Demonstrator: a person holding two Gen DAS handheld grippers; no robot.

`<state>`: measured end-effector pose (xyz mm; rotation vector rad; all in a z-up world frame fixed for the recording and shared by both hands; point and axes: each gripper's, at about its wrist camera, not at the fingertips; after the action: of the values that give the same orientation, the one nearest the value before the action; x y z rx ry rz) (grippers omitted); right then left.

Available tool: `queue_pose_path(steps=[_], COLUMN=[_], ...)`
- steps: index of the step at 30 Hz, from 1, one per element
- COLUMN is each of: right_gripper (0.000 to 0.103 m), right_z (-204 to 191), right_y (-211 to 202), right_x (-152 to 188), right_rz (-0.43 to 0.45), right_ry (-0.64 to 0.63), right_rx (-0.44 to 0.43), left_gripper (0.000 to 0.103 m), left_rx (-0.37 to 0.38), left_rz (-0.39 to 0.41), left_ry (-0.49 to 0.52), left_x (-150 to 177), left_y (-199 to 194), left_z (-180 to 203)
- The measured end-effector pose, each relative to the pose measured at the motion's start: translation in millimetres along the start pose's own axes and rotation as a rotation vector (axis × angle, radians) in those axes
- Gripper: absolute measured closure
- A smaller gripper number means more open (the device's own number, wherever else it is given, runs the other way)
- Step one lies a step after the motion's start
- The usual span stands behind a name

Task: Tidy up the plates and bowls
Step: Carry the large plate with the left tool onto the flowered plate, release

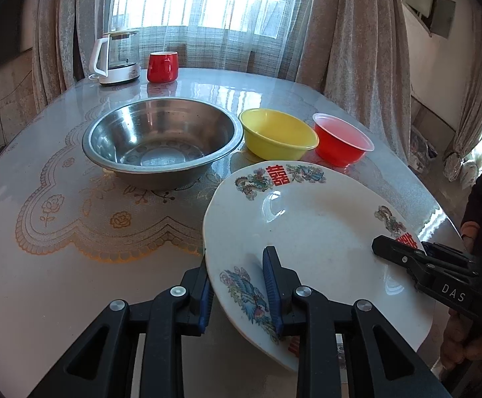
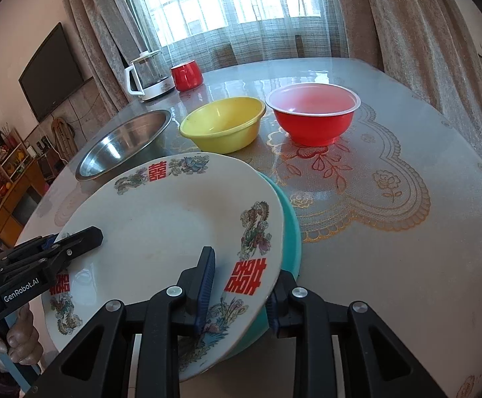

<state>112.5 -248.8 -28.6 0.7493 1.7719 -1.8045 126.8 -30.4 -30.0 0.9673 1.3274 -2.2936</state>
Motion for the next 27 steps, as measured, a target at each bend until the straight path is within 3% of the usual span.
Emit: queue_pose_path(steps=[17,27], right_gripper=[0.074,0.076], right_z=[4,-3], right_y=[-16,-17], right_x=[1,-3], right_rz=[0.027,0.066], right_ry=[0.028,-0.032], right_rx=[0.056,0.12], left_gripper=[0.074,0.076], left_rx=[-0.022,-0.025], left_rz=[0.077,0.062], left_ry=[-0.038,0.005], left_x=[0,8], left_y=[-26,-15], left_z=[-13,1])
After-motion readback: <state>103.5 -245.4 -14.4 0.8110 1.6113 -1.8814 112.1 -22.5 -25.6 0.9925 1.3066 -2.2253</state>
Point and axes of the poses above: each gripper's, at about its wrist camera, not at the fingertips, and y roughly the way its jaws point, z to its right, x to its underside, and after that the axes turned 14 degrees about x, right-handed
